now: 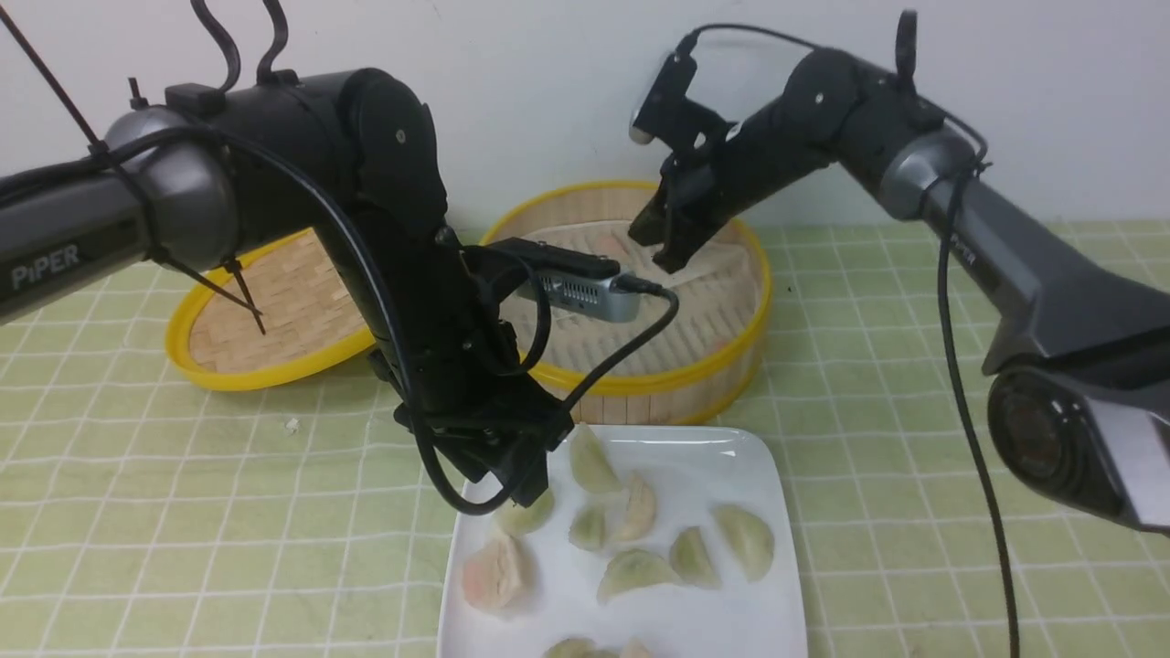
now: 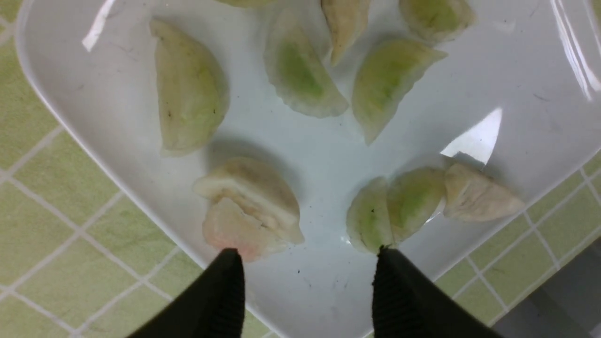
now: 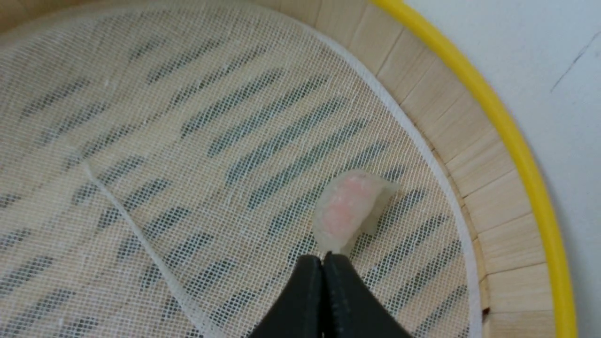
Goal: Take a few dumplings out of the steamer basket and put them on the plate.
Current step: Use the right arm to grab a dumpling from inside the steamer
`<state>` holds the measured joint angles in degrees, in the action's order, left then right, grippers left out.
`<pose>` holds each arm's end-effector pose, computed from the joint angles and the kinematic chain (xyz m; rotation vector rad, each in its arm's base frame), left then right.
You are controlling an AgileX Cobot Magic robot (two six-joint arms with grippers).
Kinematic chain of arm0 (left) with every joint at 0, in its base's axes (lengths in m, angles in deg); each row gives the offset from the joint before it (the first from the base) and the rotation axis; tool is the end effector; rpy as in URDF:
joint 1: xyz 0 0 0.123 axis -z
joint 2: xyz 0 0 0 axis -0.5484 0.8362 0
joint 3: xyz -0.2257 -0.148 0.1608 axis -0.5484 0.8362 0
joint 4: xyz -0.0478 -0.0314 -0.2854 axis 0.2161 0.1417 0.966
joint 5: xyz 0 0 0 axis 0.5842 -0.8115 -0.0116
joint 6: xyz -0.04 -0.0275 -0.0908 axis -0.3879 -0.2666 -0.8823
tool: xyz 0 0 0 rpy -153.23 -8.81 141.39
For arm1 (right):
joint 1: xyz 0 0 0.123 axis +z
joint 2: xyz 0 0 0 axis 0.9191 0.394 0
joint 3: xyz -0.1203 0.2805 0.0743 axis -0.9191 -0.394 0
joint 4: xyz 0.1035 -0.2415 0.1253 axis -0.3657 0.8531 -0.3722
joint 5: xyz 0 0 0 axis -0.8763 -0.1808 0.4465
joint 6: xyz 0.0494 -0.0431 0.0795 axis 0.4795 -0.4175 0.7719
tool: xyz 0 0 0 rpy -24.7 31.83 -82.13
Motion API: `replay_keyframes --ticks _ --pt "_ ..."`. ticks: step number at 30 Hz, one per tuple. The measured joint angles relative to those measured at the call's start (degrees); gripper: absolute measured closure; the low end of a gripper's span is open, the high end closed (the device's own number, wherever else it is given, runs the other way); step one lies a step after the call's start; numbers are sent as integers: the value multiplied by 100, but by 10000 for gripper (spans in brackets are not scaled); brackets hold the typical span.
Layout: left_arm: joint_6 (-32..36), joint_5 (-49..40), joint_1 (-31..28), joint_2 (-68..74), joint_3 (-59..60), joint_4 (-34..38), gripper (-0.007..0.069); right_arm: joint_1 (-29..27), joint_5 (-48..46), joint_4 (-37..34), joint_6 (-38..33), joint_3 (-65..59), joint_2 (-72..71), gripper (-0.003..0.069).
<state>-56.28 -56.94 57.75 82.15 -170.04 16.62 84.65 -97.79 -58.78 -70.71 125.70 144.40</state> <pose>0.3619 -0.1999 0.2470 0.9117 2.9373 -0.4970 0.5874 0.2373 0.1981 -1.4241 1.9875 0.3805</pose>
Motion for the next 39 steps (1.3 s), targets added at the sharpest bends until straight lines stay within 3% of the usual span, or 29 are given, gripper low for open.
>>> replay_keyframes --ticks 5,10,15,19,39 --pt "-149 0 0 0 0 12 374 0 137 -144 -4 0 24 653" --pt "-174 0 0 0 0 12 449 0 435 -237 -283 0 218 552" --pt "-203 0 0 0 0 16 488 0 740 -470 -546 0 512 339" --pt "-208 0 0 0 0 16 491 0 832 -478 -807 0 557 246" --pt "-208 0 0 0 0 28 491 0 1104 -590 -935 0 682 232"
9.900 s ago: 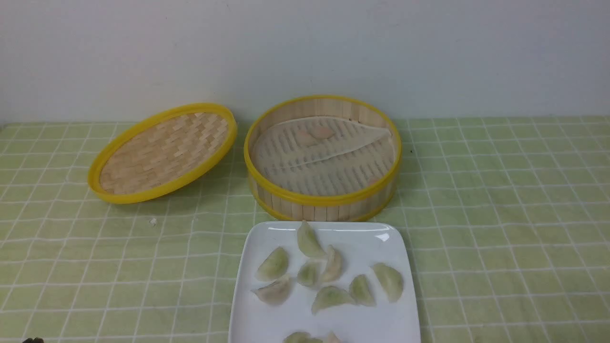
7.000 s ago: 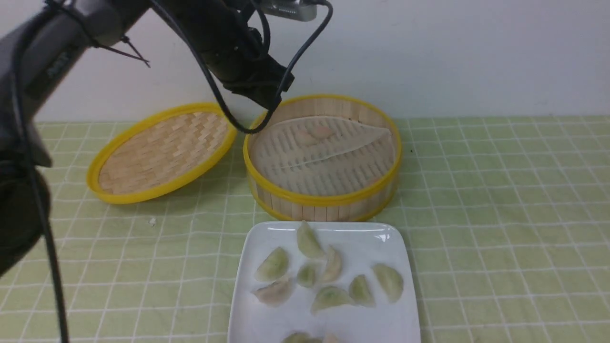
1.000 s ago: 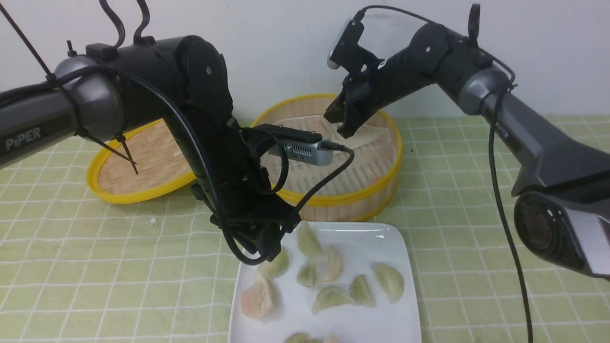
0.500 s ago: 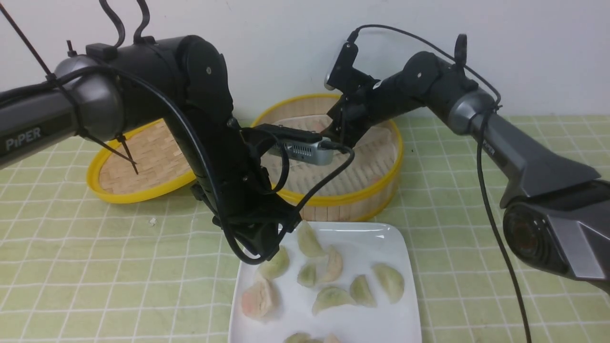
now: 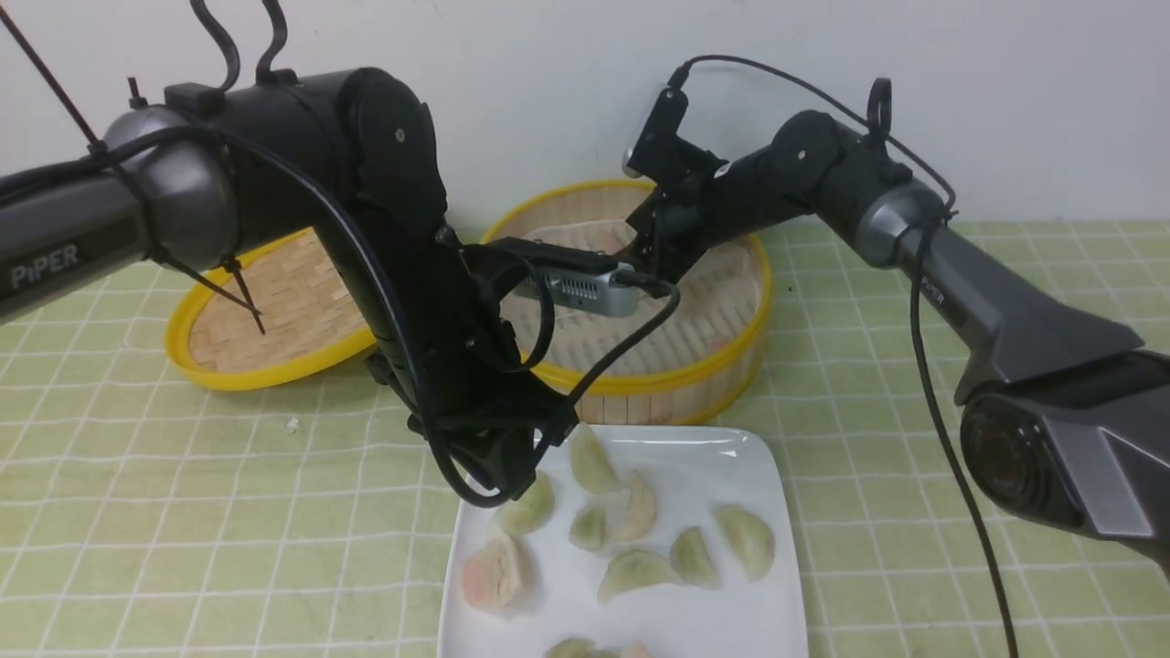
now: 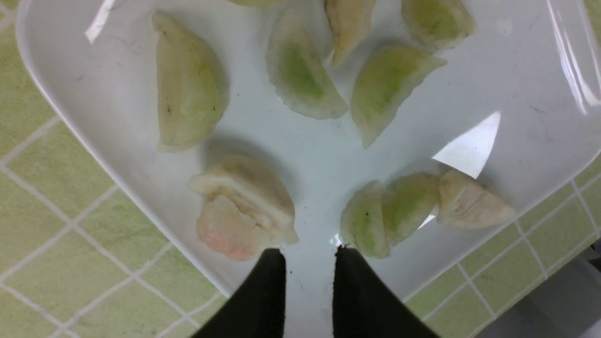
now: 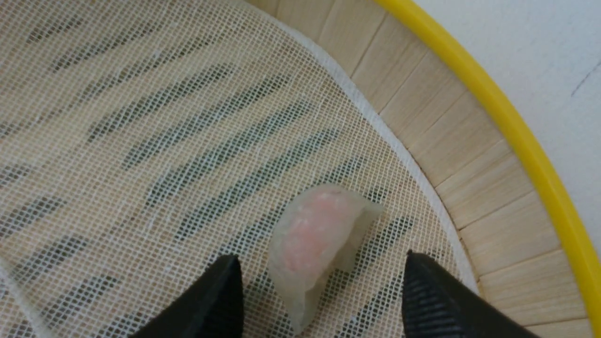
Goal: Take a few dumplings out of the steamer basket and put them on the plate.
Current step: Use the right arm to grab a dumpling from inside the steamer
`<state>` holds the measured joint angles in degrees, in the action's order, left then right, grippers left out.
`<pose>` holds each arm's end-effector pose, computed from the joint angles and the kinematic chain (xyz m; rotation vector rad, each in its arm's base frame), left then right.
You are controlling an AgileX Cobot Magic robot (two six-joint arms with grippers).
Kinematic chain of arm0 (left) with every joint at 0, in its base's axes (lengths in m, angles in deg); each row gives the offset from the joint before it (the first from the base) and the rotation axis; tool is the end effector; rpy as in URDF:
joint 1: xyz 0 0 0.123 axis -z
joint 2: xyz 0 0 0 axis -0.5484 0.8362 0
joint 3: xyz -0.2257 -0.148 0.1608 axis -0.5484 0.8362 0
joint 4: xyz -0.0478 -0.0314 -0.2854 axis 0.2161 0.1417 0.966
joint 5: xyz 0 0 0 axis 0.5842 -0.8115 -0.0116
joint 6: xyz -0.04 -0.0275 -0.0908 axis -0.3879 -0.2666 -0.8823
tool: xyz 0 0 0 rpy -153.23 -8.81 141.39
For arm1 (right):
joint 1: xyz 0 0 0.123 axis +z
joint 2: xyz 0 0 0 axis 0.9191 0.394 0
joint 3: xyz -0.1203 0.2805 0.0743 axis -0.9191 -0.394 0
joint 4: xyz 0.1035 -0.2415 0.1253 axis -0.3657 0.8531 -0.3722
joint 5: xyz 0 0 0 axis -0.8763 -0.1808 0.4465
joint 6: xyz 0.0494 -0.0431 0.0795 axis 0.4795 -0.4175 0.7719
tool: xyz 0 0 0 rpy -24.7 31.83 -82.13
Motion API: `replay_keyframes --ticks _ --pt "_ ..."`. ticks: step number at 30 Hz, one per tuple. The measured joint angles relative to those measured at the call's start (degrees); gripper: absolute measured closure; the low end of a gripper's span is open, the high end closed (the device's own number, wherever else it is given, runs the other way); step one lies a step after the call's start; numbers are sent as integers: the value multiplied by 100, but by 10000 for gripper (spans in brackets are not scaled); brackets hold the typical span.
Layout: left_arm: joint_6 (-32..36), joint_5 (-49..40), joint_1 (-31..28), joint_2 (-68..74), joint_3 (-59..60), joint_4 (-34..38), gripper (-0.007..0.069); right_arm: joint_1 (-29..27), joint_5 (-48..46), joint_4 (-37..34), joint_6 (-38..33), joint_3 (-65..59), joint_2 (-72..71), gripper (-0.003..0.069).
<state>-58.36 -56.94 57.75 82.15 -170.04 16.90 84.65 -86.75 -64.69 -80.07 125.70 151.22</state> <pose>0.3617 -0.2003 0.2471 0.8573 2.9588 -0.5057 0.6078 0.2456 0.1352 -1.3957 1.8732 0.3483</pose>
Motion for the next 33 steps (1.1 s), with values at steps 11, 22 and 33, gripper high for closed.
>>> replay_keyframes --ticks 11,22,33 --pt "0 0 0 0 0 0 491 43 10 19 179 5 69 578" --pt "0 0 0 0 0 0 491 34 -1002 684 855 -1 -607 671" --pt "-147 0 0 0 0 66 494 34 -489 483 782 -1 -501 620"
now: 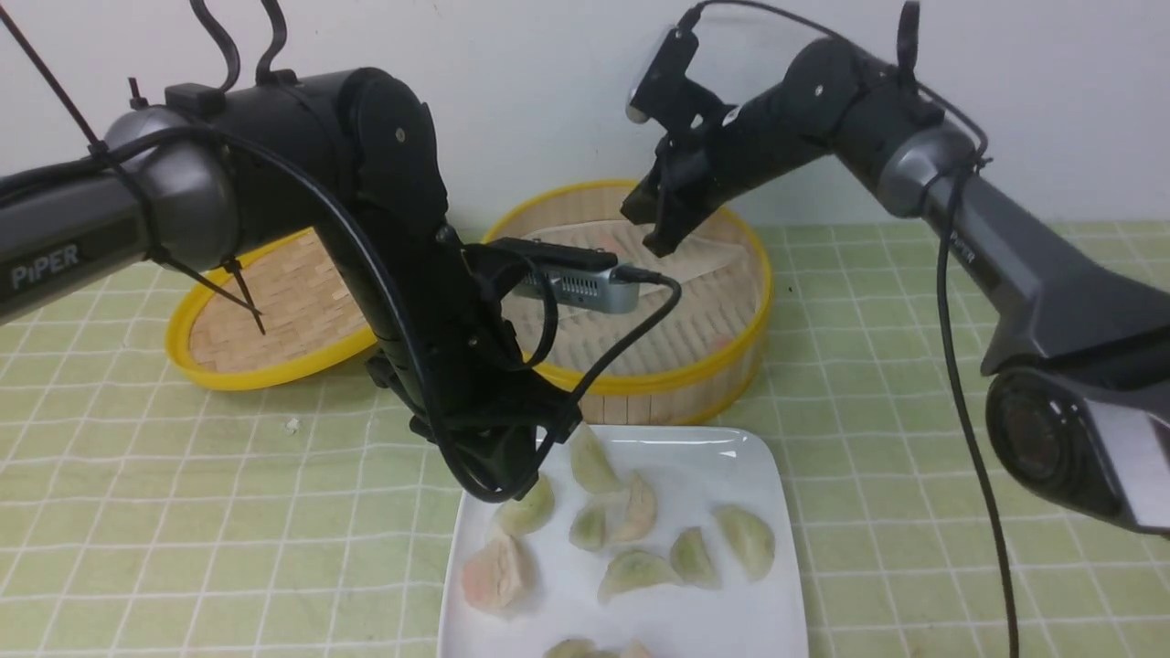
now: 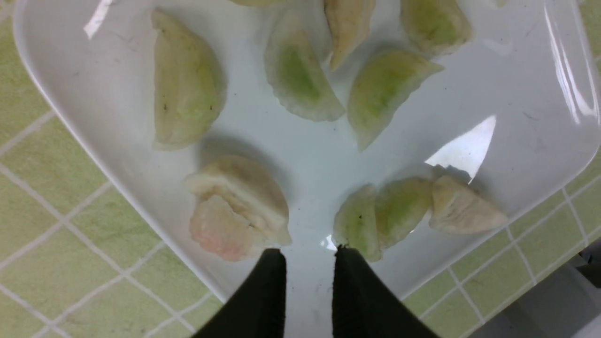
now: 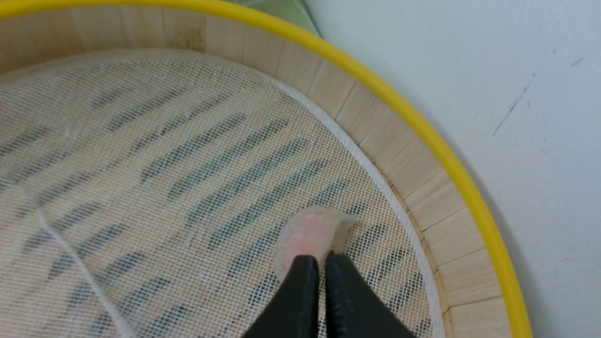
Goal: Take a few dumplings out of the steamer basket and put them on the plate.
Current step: Use the right arm to grab a dumpling from inside the steamer
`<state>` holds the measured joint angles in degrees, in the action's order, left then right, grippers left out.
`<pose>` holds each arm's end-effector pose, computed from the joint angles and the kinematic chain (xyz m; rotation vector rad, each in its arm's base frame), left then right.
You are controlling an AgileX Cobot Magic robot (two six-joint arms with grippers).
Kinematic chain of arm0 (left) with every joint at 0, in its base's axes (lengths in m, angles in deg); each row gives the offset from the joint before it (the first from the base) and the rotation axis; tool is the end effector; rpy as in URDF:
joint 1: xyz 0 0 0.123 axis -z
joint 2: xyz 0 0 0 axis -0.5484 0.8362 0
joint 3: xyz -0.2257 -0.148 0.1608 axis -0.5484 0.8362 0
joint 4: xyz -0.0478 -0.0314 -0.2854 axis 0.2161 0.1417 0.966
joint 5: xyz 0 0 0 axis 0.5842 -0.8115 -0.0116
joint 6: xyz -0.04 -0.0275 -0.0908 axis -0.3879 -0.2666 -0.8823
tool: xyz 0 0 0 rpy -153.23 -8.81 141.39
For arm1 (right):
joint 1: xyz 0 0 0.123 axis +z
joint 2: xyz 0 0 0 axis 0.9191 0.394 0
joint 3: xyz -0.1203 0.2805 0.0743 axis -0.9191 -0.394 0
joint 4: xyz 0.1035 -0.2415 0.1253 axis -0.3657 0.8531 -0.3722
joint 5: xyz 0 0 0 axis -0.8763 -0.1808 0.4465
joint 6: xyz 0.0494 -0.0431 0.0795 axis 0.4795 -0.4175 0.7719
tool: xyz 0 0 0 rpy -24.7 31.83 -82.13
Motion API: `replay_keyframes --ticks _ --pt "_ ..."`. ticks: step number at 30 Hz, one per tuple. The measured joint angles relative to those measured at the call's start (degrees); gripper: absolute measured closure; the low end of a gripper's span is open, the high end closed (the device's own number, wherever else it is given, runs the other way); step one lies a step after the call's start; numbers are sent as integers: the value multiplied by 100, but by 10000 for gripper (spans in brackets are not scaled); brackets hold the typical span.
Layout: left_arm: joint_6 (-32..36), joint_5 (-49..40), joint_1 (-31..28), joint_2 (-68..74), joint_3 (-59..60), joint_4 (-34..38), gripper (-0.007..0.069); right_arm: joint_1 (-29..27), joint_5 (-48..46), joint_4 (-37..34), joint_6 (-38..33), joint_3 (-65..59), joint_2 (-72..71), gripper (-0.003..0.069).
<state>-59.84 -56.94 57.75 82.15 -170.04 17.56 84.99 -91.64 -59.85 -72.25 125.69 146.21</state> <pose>0.3614 -0.2013 0.2475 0.8140 2.9735 -0.5237 0.5973 0.2430 0.1839 -1.3720 1.9391 0.3429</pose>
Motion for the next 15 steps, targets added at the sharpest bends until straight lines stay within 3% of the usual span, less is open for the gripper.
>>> replay_keyframes --ticks 3,8,11,15 --pt "0 0 0 0 0 11 494 0 184 -68 -80 0 142 562" --pt "0 0 0 0 0 11 494 0 590 -337 -294 0 407 342" --pt "0 0 0 0 0 11 494 0 686 -385 -490 0 482 270" --pt "0 0 0 0 0 6 494 0 743 -499 -712 0 563 246"
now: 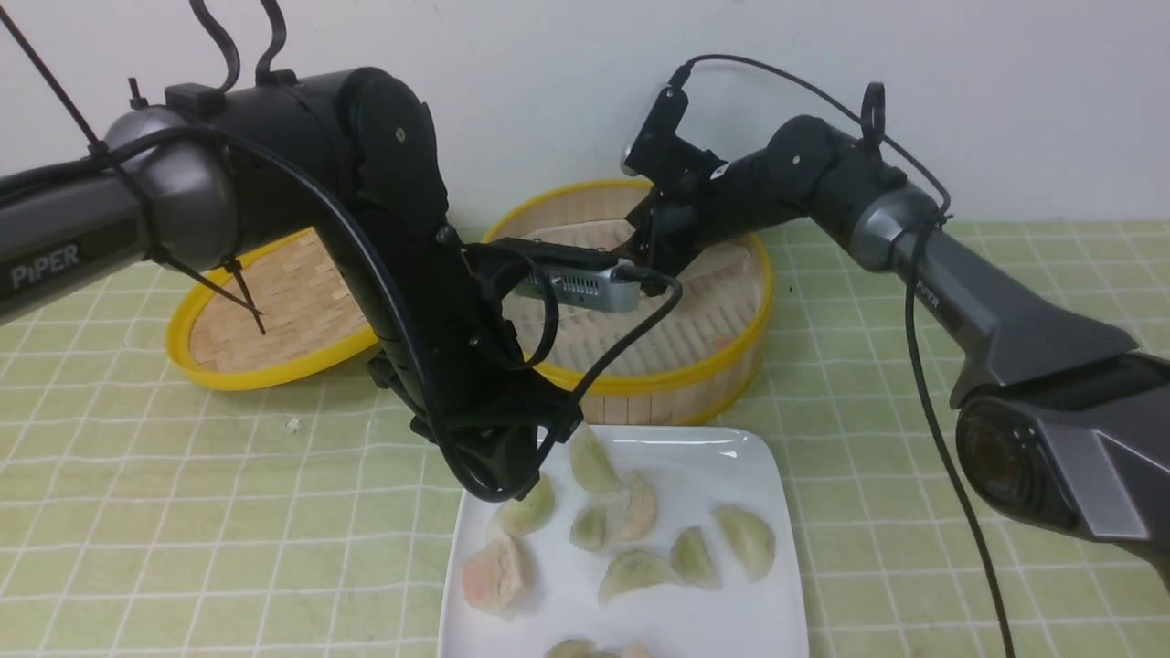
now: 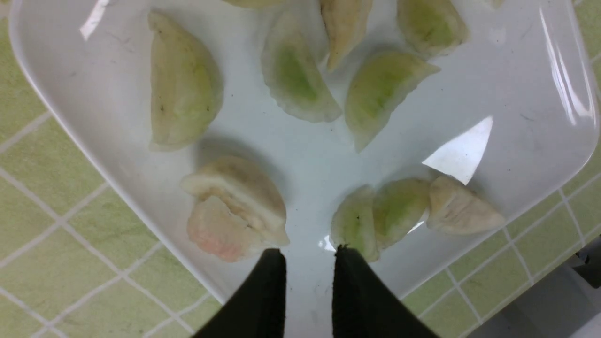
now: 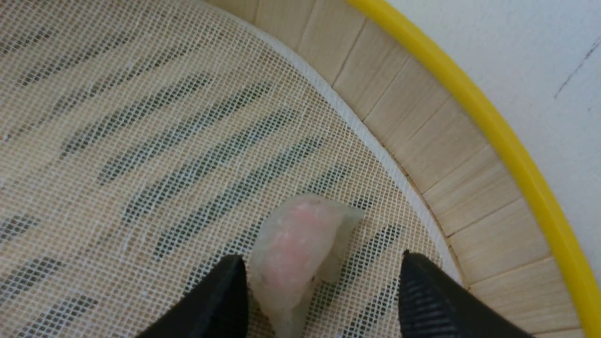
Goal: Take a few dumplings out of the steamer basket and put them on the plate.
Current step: Use the right arm to grab a dumpling from inside the steamer
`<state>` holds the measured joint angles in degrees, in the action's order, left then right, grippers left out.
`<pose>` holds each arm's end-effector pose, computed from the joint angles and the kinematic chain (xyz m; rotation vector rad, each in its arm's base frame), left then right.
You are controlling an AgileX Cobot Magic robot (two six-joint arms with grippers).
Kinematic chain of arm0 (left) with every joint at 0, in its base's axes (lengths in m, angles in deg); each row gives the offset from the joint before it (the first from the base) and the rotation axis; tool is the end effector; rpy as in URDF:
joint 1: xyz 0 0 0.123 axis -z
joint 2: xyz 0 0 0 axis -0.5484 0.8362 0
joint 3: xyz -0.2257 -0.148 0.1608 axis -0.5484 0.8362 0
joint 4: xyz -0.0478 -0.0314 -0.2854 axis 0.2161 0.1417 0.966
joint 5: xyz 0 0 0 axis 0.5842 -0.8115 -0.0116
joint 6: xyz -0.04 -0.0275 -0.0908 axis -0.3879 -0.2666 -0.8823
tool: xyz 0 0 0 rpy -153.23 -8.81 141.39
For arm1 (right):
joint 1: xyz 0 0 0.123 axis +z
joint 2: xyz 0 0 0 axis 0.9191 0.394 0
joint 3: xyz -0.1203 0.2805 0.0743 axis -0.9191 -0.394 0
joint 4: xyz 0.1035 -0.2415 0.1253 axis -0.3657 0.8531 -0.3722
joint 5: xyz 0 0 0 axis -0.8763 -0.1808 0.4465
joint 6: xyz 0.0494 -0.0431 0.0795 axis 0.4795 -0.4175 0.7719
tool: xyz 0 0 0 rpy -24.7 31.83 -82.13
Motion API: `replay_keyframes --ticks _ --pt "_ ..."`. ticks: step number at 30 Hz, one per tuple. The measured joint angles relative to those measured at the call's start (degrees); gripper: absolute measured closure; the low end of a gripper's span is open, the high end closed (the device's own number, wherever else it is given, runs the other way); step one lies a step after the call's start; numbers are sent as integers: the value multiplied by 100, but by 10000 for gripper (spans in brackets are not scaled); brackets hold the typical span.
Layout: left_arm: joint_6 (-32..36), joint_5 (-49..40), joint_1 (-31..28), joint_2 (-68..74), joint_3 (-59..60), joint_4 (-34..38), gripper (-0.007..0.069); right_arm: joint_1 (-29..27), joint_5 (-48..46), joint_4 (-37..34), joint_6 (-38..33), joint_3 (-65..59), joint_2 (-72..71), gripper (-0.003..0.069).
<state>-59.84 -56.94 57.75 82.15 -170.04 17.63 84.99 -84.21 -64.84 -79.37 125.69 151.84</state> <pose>0.3614 -0.2014 0.2475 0.8134 2.9734 -0.5254 0.6104 0.2489 0.1303 -1.3578 1.8725 0.3343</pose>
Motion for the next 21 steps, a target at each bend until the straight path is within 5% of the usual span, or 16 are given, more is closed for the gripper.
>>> replay_keyframes --ticks 6,12,21 --pt "0 0 0 0 0 0 494 0 92 -123 -65 6 56 268" --pt "0 0 0 0 0 0 494 12 60 -163 11 6 100 552" --pt "-5 0 0 0 0 0 494 15 -302 412 846 6 -80 550"
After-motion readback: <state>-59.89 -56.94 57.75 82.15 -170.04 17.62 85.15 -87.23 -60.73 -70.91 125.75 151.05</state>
